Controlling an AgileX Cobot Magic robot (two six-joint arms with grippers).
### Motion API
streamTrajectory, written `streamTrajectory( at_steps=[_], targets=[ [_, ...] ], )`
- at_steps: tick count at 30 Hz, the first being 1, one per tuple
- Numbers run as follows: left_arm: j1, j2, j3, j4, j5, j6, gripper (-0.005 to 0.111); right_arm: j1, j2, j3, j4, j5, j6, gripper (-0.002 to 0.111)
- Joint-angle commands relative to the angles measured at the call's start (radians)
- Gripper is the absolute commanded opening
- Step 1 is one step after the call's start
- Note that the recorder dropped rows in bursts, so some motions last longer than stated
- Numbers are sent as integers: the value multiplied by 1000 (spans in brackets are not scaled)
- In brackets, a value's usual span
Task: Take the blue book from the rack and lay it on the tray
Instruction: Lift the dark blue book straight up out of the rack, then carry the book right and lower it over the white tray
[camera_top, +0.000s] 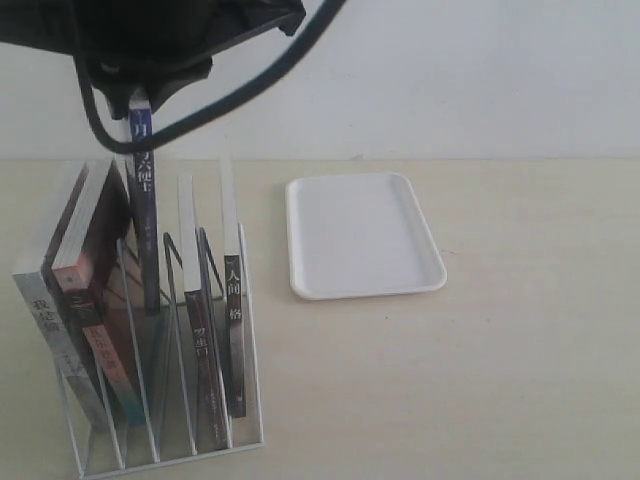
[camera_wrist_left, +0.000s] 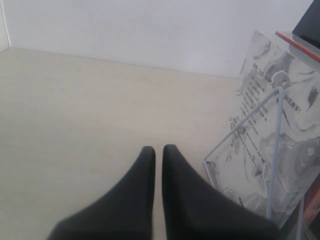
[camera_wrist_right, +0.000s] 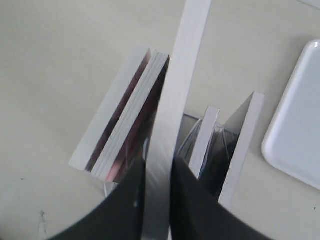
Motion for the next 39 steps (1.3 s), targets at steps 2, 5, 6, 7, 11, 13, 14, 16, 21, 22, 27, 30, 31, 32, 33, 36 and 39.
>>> streamTrajectory(
  at_steps=[2,5,6,7,11,13,14,16,21,22,27,30,31,32,33,36,39],
  targets=[
    [3,-2,3,0,-1,5,5,0,-63,-4,-18,-43,-11,0],
    [3,-2,3,0,-1,5,5,0,-86,-4,-25,-42,-11,0],
    [3,-2,3,0,-1,5,5,0,-94,-4,-24,-42,-11,0],
    [3,-2,3,0,-1,5,5,0,-98,-4,-30,-40,-9,0],
    [3,-2,3,0,-1,5,5,0,-117,-4,-56,-17,-5,0],
    [3,-2,3,0,-1,5,5,0,-126,-4,-70,-5,-5,0],
    [3,-2,3,0,-1,5,5,0,-126,-4,-72,-2,-5,0],
    [3,-2,3,0,-1,5,5,0,-133,-4,-74,-2,-5,0],
    [3,-2,3,0,-1,5,5,0,-160,-4,-106,-11,-1,0],
    [3,-2,3,0,-1,5,5,0,-164,-4,-108,-19,2,0],
    [3,-2,3,0,-1,5,5,0,-208,-4,-113,-61,6,0],
    [3,-2,3,0,-1,5,5,-1,-227,-4,-152,-58,6,0],
    [3,-2,3,0,-1,5,5,-1,-236,-4,-177,-57,6,0],
    [3,-2,3,0,-1,5,5,-1,-241,-4,-187,-54,6,0],
    [3,-2,3,0,-1,5,5,-1,-253,-4,-223,-39,-5,0],
    [3,-2,3,0,-1,5,5,-1,-262,-4,-373,71,-58,0],
    [3,-2,3,0,-1,5,5,-1,-262,-4,-447,75,-159,0]
  ],
)
